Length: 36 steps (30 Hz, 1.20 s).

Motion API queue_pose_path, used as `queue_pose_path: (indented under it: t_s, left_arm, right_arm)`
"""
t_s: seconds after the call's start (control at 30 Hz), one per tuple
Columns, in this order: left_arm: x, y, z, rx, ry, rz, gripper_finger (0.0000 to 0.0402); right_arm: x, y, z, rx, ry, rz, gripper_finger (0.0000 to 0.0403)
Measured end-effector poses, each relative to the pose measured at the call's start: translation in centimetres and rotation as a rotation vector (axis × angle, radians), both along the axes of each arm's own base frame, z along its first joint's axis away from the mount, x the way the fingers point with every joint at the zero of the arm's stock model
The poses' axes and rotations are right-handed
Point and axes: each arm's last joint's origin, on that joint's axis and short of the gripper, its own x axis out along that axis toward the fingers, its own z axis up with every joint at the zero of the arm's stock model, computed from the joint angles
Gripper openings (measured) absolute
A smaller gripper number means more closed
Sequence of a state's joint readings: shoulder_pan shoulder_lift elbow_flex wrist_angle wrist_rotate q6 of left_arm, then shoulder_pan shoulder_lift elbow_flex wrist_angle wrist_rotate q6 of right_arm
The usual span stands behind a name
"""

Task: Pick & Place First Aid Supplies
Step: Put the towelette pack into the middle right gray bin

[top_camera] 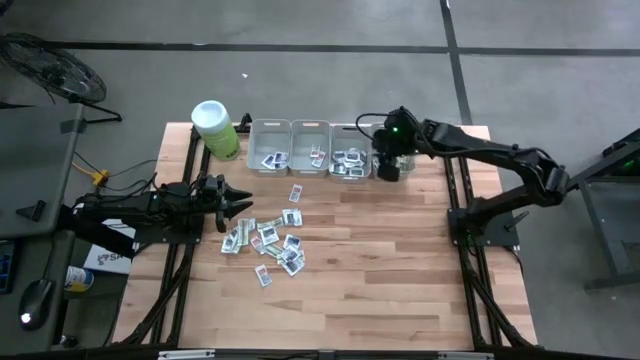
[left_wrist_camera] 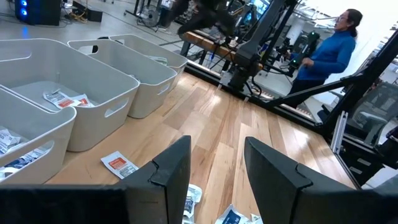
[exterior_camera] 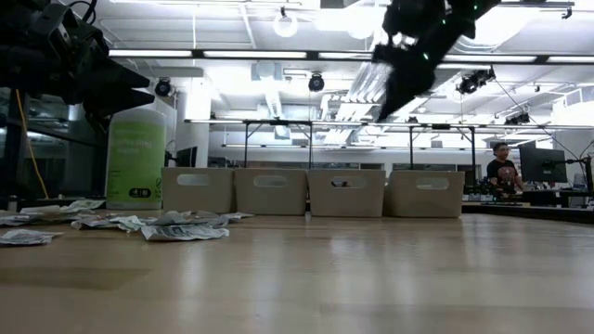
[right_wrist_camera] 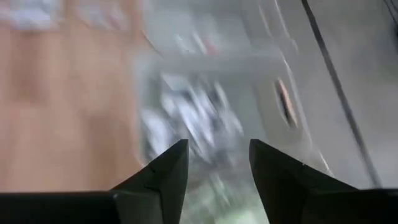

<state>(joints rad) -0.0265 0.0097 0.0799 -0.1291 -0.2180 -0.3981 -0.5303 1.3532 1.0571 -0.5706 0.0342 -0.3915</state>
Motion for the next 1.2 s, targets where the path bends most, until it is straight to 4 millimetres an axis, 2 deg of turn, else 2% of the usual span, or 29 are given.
queue_pose_path:
  t_s: [0.17,0.33,0.5,0.67,0.9,1.1,1.2]
  left_arm:
    - [0.0,0.0,0.0,0.0,0.0,0.0,0.015]
    - [0.0,0.0,0.0,0.0,0.0,0.0,0.015]
    - [0.0,0.0,0.0,0.0,0.0,0.0,0.015]
    - [0.0,0.0,0.0,0.0,0.0,0.0,0.015]
    - [0.0,0.0,0.0,0.0,0.0,0.0,0.015]
    - [0.0,0.0,0.0,0.0,0.0,0.0,0.015]
    - [0.0,0.0,0.0,0.0,0.0,0.0,0.015]
  right_arm:
    - [3.2,3.1,0.7,-0.006,-0.167,0.186,0.0161]
    - [6.7,6.1,-0.8,-0.035,-0.196,0.262,0.0161]
    - [9.5,7.6,-2.8,-0.027,-0.042,0.403,0.0158]
    - [12.6,7.4,-4.1,-0.023,0.109,0.456,0.0157]
    - [16.8,6.2,-4.6,-0.006,0.24,0.505,0.0154]
    - [19.2,5.8,-5.1,-0.014,0.251,0.539,0.0153]
    - [20.2,5.6,-5.5,-0.003,0.203,0.523,0.0153]
